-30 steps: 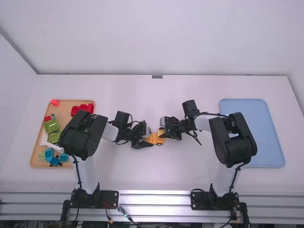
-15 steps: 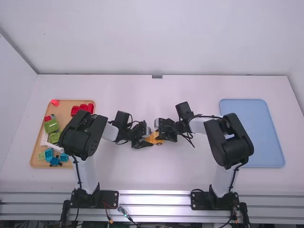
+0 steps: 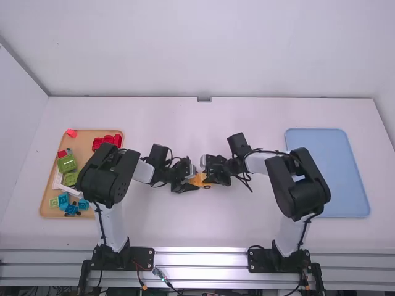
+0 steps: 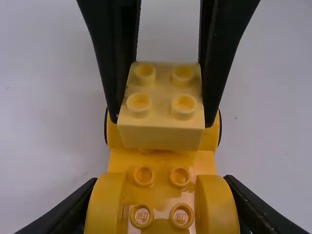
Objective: Assemble lego blocks to make yellow taxi
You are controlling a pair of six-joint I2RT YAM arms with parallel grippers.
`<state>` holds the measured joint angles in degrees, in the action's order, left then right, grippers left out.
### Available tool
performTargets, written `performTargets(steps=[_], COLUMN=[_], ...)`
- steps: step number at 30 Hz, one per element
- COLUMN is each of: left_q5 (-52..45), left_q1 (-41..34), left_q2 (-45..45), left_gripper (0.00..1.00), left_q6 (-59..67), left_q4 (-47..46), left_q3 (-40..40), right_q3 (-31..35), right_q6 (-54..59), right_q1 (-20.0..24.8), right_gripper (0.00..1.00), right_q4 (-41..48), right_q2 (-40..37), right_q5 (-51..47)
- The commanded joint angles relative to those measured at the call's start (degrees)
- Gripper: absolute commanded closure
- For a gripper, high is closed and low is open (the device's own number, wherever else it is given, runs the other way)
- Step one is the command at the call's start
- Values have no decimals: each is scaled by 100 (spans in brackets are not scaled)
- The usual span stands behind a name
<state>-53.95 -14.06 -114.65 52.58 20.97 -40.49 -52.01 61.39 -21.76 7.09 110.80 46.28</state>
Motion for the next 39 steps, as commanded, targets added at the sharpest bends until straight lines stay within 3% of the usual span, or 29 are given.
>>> performTargets(steps=[1,6,8,11,15,29,33,36,39], left_q5=[260,262,260,264,262,258,260,262,258], left_q1=[-31,-9,-17,-31,-31,17,13,15,13], left_q2=[-55,-55,-55,-55,-55,-55,-55,-55,-55], left_gripper=[44,44,44,43,43,43,43,43,43], left_q6=[-26,-26,-26,-26,-26,-24,-26,-26,-24], left_q4=[-79,-85,-83,-83,-83,-79,-83,-81,-81], left_q3=[63,63,63,63,63,59,59,59,59], right_q3=[109,109,109,94,-37,-627,-614,-608,-535], right_q6=[-50,22,-11,22,9,710,767,741,739], right_q1=[-4,-17,-61,-79,-74,-79,-74,-61,-26], right_gripper=[83,82,74,55,47,42,52,100,100], right_q4=[131,131,103,72,111,1119,1117,1145,1080], right_q2=[52,52,52,52,50,-361,-442,-439,-435], right_q5=[-367,-450,-459,-433,-387,-92,-90,-118,-122])
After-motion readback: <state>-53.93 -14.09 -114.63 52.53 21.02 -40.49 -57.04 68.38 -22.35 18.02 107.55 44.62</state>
